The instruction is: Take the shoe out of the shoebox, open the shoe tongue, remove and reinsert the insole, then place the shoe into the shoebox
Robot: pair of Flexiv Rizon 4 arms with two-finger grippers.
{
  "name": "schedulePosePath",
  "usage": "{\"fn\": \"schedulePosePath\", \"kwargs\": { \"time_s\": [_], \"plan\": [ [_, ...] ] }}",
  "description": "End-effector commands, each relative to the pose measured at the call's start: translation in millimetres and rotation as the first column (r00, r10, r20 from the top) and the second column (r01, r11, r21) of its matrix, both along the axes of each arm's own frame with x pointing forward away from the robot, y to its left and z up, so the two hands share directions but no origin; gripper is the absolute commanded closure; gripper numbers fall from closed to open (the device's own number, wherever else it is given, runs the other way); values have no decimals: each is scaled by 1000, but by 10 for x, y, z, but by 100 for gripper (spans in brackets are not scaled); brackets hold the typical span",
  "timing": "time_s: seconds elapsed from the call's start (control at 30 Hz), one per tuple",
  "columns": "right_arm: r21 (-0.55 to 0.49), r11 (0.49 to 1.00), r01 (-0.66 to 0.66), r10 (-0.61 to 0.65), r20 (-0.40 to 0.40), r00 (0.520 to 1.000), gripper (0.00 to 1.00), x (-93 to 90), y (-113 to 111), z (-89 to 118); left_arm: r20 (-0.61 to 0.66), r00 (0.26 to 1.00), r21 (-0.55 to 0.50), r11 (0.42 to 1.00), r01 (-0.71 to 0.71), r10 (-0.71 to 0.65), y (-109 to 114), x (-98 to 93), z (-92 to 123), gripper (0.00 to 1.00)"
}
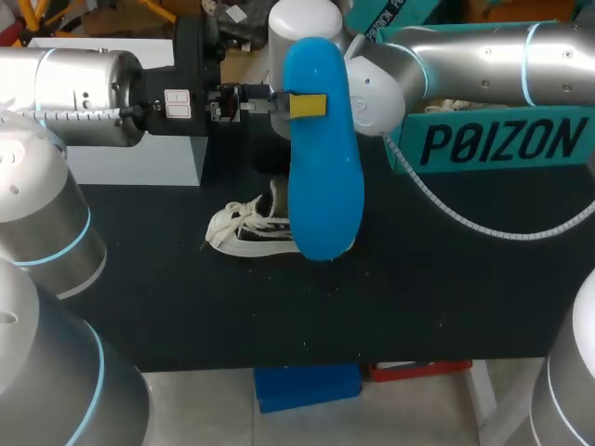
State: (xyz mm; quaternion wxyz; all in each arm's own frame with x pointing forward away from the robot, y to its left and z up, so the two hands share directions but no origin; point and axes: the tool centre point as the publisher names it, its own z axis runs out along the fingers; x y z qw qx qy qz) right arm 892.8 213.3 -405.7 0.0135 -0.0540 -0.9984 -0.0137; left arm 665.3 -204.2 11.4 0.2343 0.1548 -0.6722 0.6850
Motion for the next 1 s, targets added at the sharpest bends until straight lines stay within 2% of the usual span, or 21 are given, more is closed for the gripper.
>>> {"fn": "schedulePosePath", "kwargs": {
  "time_s": [0.03,0.87,0.93,1.0],
  "plan": [
    [2,1000,0,0,2,1000,100,-2,-14,6,0,1000,1,1000,-4,4,-11,-7,-4,100],
    [0,1000,-5,5,-11,1000,100,3,-29,-3,0,1000,1,1000,-4,4,-11,-7,-4,100],
    [-19,996,91,-90,31,995,100,72,-42,110,0,1000,1,1000,-4,4,-11,-7,-4,100],
    [-3,986,168,-168,27,985,100,88,-62,333,0,1000,1,1000,-4,4,-11,-7,-4,100]
  ]
}}
